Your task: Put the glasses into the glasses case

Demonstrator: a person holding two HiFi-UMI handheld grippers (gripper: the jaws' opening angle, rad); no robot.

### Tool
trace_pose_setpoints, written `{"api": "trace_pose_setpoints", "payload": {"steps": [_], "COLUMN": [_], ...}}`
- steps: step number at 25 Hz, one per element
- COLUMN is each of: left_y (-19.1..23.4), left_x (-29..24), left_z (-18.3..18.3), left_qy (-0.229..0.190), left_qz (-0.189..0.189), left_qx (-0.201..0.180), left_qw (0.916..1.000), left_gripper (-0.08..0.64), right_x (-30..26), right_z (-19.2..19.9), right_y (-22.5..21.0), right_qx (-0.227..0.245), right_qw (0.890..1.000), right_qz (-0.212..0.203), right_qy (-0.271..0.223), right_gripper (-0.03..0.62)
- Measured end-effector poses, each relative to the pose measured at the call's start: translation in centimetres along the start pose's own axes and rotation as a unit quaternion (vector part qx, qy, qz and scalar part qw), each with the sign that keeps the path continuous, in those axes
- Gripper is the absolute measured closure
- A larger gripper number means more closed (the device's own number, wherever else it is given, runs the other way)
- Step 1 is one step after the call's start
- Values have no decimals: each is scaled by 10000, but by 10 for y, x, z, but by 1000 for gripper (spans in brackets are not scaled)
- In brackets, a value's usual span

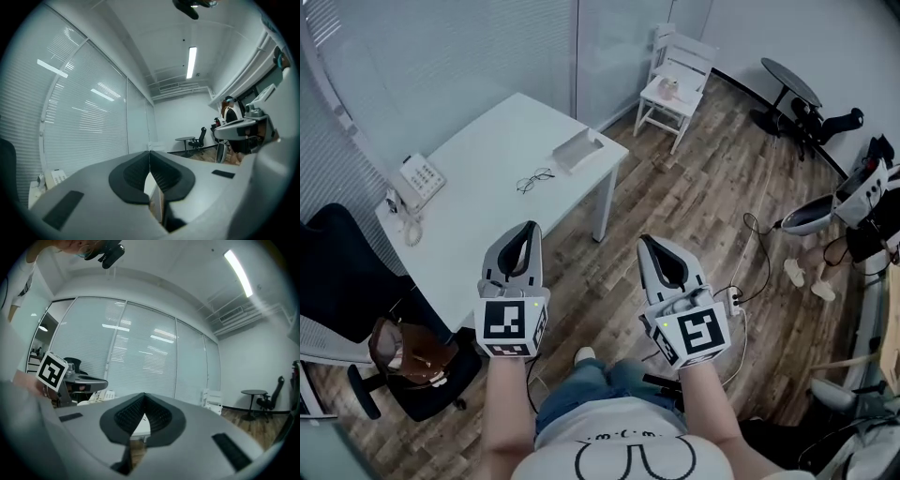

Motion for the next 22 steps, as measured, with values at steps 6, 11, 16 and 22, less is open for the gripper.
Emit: {"api": "trace_pose_setpoints", "payload": {"steps": [6,11,16,22], "left_y": [19,32,42,60], "left_x": [-27,-62,-116,-194], "left_z": [17,25,36,41], "left_qy": [130,176,227,297], "left_qz": [-80,-131,-129,-197], "left_qx": [100,196,138,124], "left_qw": [9998,9996,9996,9993], "left_gripper": [543,543,541,541], "right_x": [-28,-61,-110,-183], "right_z": [12,15,25,20], "right_y": [-23,-48,-83,-135], "right_qx": [-464,-556,-585,-626], "right_qw": [9987,9981,9980,9978], "right_qz": [203,250,187,59], "right_qy": [76,99,178,185], "right_gripper": [581,581,581,581]}}
Point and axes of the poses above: the fingertips, and each gripper's own axes: x backward along the fingers, y to its left, z out of its underside, the point moved 5 cm from there along x, backward along the fingers, and after that the axes turned 10 degrees about -x, right-handed, at the moved point
